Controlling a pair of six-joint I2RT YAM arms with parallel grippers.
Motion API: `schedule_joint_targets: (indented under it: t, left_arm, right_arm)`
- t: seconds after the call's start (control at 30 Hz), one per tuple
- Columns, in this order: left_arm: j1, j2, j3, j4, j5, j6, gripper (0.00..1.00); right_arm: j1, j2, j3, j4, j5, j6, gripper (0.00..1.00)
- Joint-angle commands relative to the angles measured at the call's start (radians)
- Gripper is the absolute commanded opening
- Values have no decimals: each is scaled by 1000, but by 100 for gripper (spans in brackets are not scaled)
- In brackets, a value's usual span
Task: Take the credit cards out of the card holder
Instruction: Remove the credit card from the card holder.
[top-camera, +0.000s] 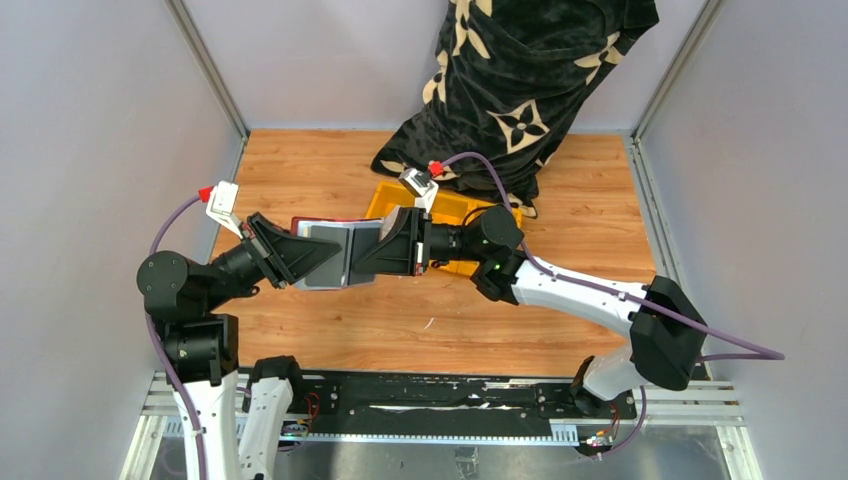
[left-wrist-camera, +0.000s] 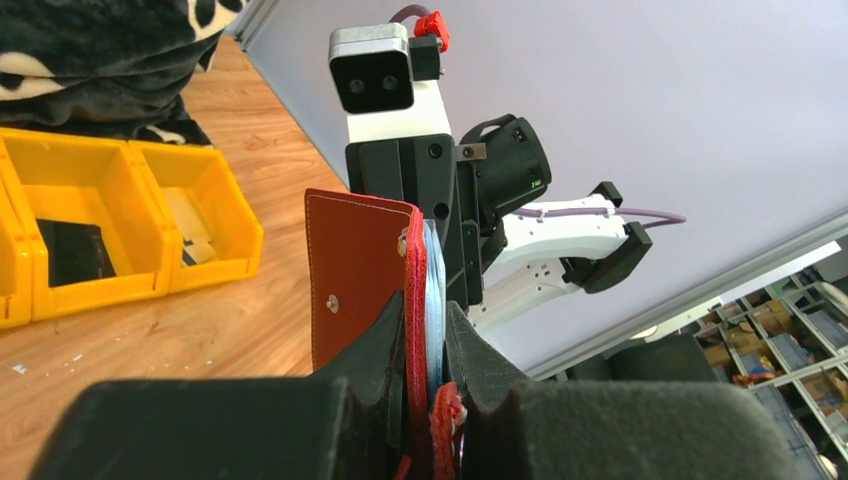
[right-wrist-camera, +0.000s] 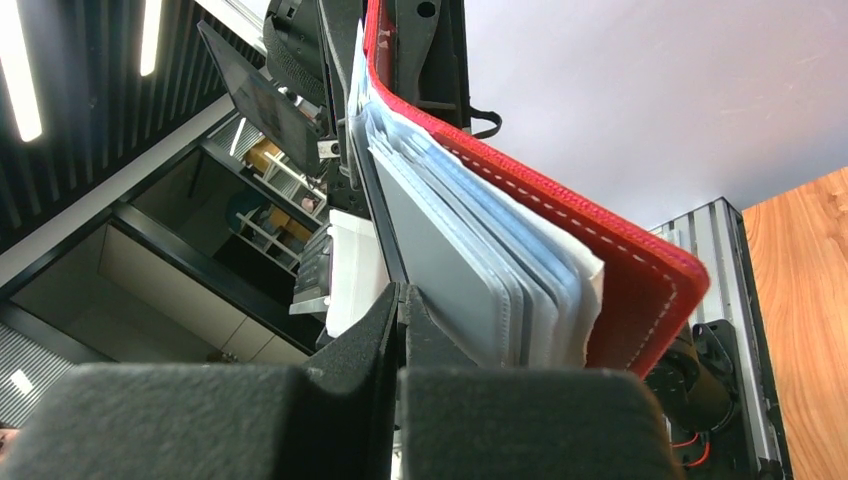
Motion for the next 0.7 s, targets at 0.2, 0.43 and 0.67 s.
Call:
schedule_joint_targets:
  t: [0.2, 0.43, 0.67]
  left_arm:
    - [0, -1, 28, 16, -3, 3, 9]
    - [0, -7, 21, -9, -9, 34, 11]
    - [0, -14, 18, -8, -8, 31, 13]
  right_arm:
    - [-3, -22, 29, 20, -2, -13, 35]
    - [11, 3, 81, 1, -16, -23, 39]
    - [20, 35, 111, -17, -15, -28, 39]
